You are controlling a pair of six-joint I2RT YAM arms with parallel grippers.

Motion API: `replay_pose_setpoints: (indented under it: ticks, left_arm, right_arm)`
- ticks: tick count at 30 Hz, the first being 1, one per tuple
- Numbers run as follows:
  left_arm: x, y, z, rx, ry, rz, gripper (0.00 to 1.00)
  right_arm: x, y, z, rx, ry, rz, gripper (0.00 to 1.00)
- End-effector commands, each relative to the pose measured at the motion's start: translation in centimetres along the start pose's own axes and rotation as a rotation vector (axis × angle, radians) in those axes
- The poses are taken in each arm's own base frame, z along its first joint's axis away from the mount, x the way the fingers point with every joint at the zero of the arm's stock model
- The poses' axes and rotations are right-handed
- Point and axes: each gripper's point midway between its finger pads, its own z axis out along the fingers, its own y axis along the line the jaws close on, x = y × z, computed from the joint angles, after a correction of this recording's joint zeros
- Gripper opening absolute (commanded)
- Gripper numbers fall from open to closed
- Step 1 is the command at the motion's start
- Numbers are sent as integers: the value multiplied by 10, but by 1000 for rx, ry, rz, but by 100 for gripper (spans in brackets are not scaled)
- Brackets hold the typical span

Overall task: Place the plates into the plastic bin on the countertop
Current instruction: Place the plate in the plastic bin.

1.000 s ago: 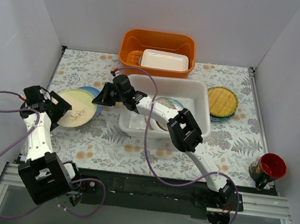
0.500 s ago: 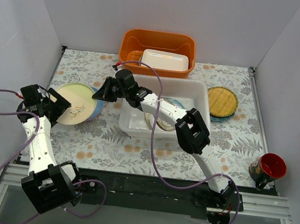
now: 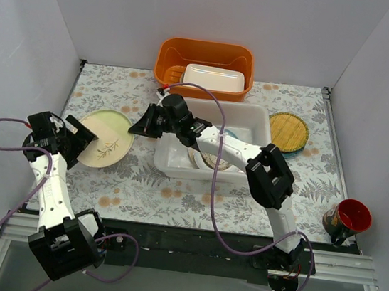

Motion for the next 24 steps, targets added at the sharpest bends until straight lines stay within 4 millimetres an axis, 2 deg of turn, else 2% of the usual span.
replay_pose_setpoints:
  ticks: [1,7,15,24]
  left_arm:
    - [0,-21,-5,108,-1,13,92]
    - [2,-39,-16,209,-5,22,92]
    - [1,-89,-51,451,13,63,92]
    - [9,-104,-60,543,53,92,94]
  right_arm:
    - [-26,128,-65,-382,-58,-50,1]
    - [-33,130,-77,-368,-87,-58,1]
    - [-42,101,-86,-236,-127,-67,1]
    - [-52,70,-101,-162,-153,-43,1]
